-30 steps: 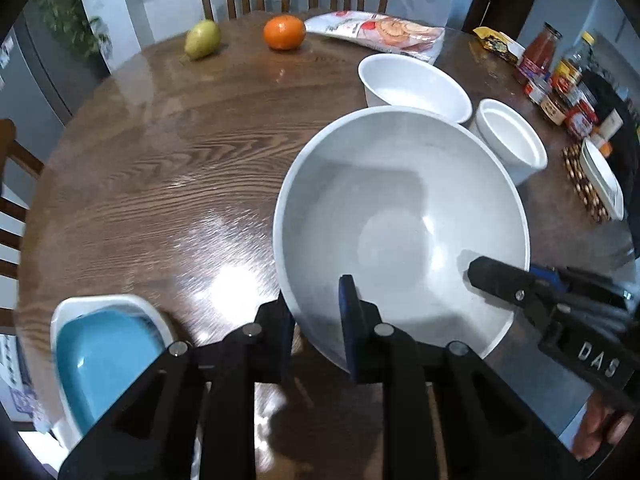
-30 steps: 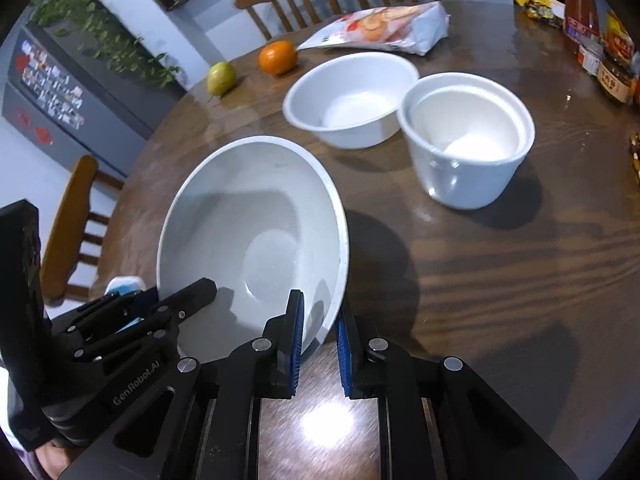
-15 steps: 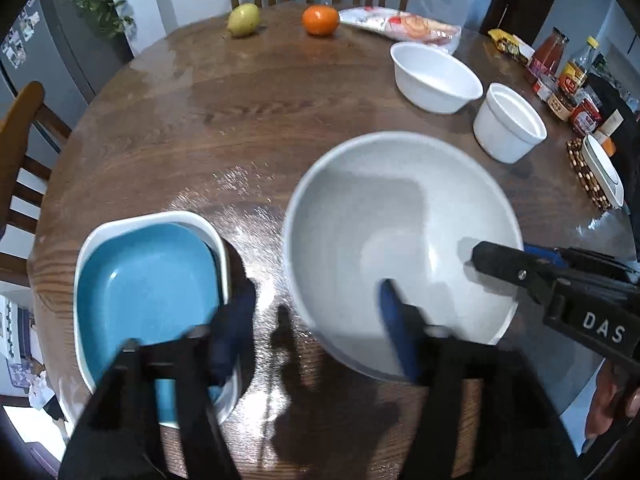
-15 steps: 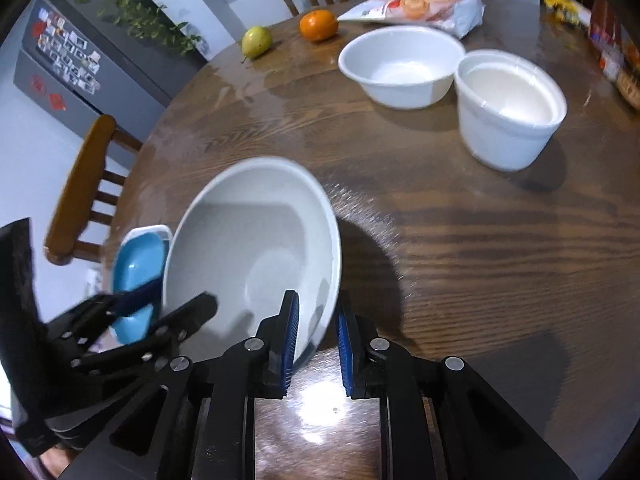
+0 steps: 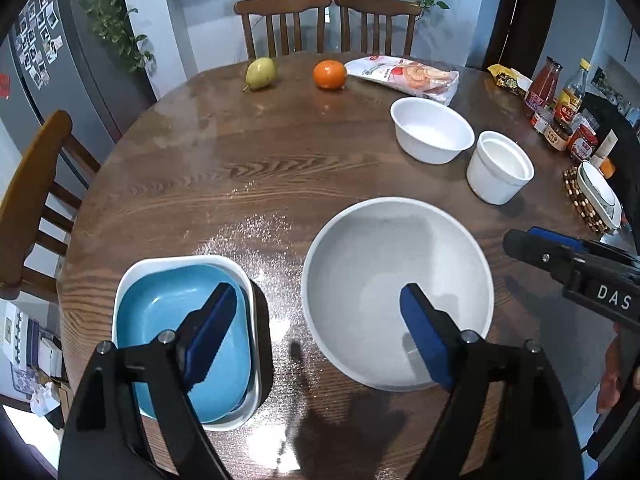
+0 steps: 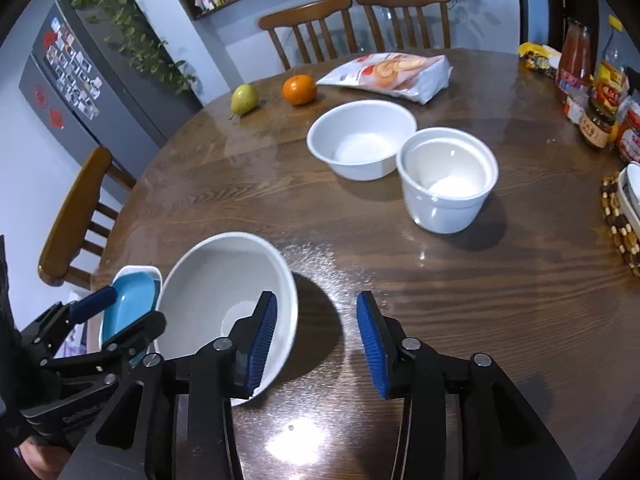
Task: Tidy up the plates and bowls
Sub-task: 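Lift the large white bowl with the left gripper toward the plate stack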
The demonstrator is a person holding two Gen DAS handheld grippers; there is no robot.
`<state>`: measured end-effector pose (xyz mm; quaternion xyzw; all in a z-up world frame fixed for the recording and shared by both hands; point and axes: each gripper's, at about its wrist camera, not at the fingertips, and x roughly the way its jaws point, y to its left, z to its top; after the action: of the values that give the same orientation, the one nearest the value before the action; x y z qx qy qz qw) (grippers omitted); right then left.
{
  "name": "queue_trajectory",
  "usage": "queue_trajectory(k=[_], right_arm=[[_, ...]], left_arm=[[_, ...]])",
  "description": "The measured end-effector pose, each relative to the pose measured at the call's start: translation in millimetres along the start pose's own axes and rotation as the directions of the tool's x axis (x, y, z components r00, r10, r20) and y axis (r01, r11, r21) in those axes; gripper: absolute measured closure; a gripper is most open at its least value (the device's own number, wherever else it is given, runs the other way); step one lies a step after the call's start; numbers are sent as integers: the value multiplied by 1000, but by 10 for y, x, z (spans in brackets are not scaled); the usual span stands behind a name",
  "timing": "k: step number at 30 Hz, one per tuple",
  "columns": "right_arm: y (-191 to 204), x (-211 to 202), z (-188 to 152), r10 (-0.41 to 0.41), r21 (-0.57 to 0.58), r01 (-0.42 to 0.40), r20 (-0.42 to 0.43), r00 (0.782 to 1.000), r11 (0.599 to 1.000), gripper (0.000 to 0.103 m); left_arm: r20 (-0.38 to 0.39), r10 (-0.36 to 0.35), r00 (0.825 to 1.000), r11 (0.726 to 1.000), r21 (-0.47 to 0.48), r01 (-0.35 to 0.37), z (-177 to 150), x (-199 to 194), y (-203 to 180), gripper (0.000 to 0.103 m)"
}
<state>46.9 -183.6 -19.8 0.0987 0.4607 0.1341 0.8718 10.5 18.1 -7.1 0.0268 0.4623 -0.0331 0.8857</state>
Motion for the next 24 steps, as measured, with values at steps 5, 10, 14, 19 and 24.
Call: queue_trajectory(k=[5,10,14,19,24], right_arm=[[-78,-50,-19,-6,15,6,15,1000,1000,56],[-192,-79,-30,-15,48,14,23,1000,999,56],[-281,-112,-40,-17,62,15,31,999,998,56],[-362,-159,-42,-16,75,12,44,999,997,55],[-465,-193,-54,-20,87,16,44,999,996,55]], left_arm=[[11,8,1000,1000,13,-8,5,-25,-73,5],[16,23,1000,999,40,-24,-8,-34,-162,3],[31,42,999,998,50,-43,-5,-53,-235,2],[56,60,997,996,67,-63,0,-92,-335,1],[54,57,997,995,79,-61,-5,-88,-424,1]])
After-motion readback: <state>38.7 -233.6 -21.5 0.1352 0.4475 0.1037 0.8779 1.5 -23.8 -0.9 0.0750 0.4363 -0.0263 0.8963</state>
